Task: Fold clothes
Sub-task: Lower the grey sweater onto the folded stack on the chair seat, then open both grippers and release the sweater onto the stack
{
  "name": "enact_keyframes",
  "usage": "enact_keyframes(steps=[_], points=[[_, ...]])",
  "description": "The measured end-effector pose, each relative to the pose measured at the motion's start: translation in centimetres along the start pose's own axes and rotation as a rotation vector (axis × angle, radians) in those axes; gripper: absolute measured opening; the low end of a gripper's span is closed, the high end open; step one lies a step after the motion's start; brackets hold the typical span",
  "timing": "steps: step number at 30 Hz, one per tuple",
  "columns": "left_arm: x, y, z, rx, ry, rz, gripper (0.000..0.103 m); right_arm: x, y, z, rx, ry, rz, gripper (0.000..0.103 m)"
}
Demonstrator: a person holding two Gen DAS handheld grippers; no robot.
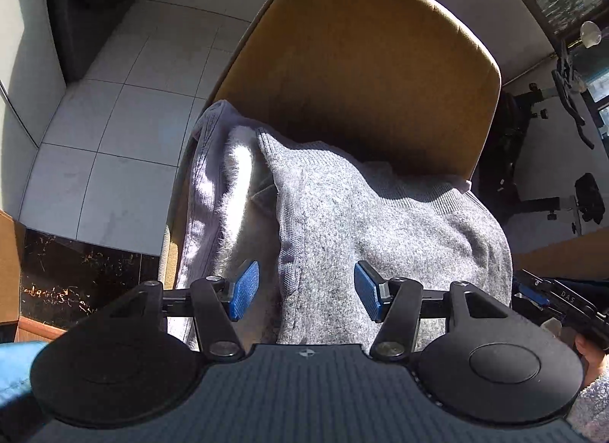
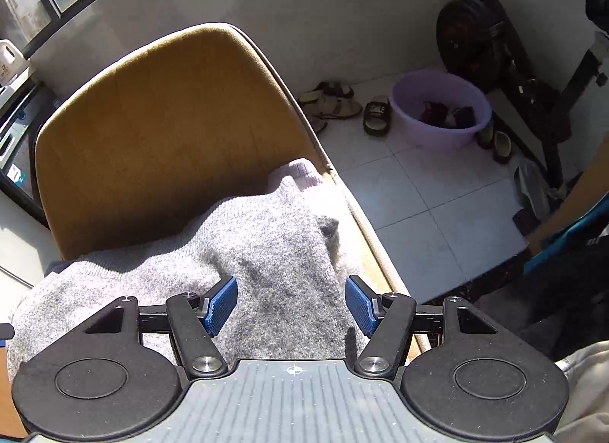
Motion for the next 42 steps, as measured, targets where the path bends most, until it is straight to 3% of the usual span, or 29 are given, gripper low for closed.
enact_keyframes(steps=[8,15,16,18,22,25,26,28,29,30,31,34,38,42], points=[[-1.2,-5.5,1.2,0.095,0.001,0.103,0.057,2.0,-5.0,-4.0,-0.282,-0.013,0.047,0.057],[-2.2,-5.8,1.6,0.165,0.023,0.099,0.057,-0.2,-6.8,-4.6,-0.461,-0.033,0.101,0.059],[-2.3,-5.9,1.6,0.175,0.026,0.099,0.050,-0.4,-7.0,-4.8,-0.493,-0.039,0.102,0.060],[-2.6,-6.0,1.7,0.195,0.032,0.098,0.025,-0.3,-7.0,-5.0,-0.531,-0.045,0.099,0.061],[-1.9,-5.5,1.2,0.155,0.033,0.064,0.022,-0.1,-7.1,-5.4,-0.566,-0.092,0.120,0.072],[-2.1,-5.6,1.0,0.139,0.047,0.069,0.023,0.1,-7.6,-5.8,-0.609,-0.104,0.121,0.073],[-2.2,-5.6,0.9,0.134,0.051,0.071,0.025,0.1,-7.7,-5.8,-0.624,-0.092,0.118,0.071],[-2.8,-5.8,1.2,0.135,0.093,0.097,0.042,0.0,-7.7,-5.7,-0.640,-0.068,0.107,0.062],[-2.9,-5.8,1.4,0.146,0.100,0.095,0.042,-0.1,-7.6,-5.7,-0.642,-0.059,0.098,0.059],[-3.0,-5.6,1.5,0.155,0.095,0.084,0.040,-0.2,-7.5,-5.7,-0.641,-0.062,0.089,0.057],[-3.0,-5.4,1.5,0.153,0.089,0.067,0.020,-0.2,-7.4,-5.6,-0.641,-0.064,0.080,0.044],[-1.8,-4.4,0.5,0.091,0.091,0.000,0.011,0.2,-6.9,-5.0,-0.628,-0.036,0.066,0.011],[2.1,-2.9,-0.9,0.014,0.073,-0.120,0.010,2.5,-5.1,-3.0,-0.536,0.019,0.008,0.008],[2.6,-4.3,1.0,0.056,0.105,-0.088,0.010,4.3,-5.1,-1.9,-0.482,0.043,-0.008,0.008]])
Point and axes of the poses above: each gripper's, at about its wrist camera, not at the fingertips, and x roughly against the way its jaws point, z to its left, y to its top, the point moved 6 cm from there along -x, roughly the way its jaws point, and after that the axes turned 12 degrees about -z, right-handed, at the moved point
